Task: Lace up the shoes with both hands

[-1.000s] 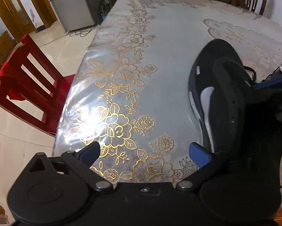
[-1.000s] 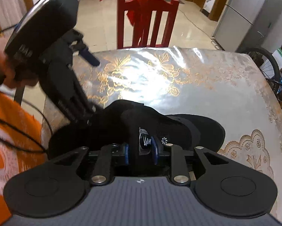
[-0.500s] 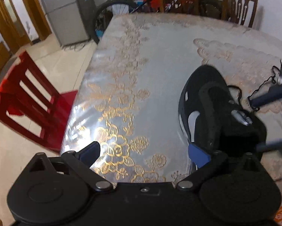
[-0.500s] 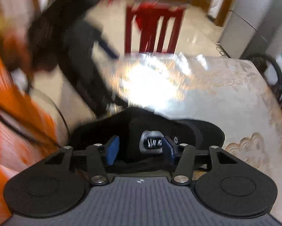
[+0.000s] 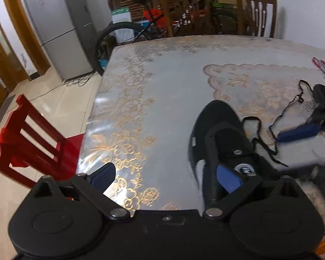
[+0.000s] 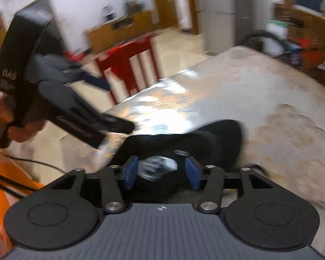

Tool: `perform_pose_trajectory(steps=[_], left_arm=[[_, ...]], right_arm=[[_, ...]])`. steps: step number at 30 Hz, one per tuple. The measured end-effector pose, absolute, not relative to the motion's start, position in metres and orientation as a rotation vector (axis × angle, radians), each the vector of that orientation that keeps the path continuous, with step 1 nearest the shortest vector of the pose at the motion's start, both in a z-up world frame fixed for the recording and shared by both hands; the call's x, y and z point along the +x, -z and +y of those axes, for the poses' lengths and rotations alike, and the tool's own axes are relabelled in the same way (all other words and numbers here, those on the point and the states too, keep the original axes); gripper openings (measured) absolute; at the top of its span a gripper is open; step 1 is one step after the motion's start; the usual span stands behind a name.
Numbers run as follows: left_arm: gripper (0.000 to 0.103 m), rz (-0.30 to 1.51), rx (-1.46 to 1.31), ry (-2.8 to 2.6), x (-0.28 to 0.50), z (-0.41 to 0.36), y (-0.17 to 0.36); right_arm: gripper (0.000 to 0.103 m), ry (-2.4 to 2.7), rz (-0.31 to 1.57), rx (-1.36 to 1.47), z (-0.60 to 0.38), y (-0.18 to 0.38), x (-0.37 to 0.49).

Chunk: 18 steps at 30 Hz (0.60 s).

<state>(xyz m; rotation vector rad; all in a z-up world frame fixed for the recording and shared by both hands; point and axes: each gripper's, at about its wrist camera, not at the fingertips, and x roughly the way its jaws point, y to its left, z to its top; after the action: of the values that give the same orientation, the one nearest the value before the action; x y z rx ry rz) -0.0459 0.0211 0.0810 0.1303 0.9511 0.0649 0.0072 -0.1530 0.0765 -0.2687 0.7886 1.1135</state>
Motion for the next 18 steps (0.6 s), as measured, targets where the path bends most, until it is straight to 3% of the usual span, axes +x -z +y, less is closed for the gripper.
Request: perform_pose_trajectory(steps=[11,18], left_arm=[[0.100,0.964,0.145,-0.092,-0.029,-0.006,-0.075],[0.100,1.032,0.176,-0.106,-0.014,-0.021,-0.054]], right_arm=[[0.052,-0.852,0.918,-0.311,-0.186,-0.005,0.057],[0.052,-0.800,0.928,-0.177,-0.210,-0.003,0.065]])
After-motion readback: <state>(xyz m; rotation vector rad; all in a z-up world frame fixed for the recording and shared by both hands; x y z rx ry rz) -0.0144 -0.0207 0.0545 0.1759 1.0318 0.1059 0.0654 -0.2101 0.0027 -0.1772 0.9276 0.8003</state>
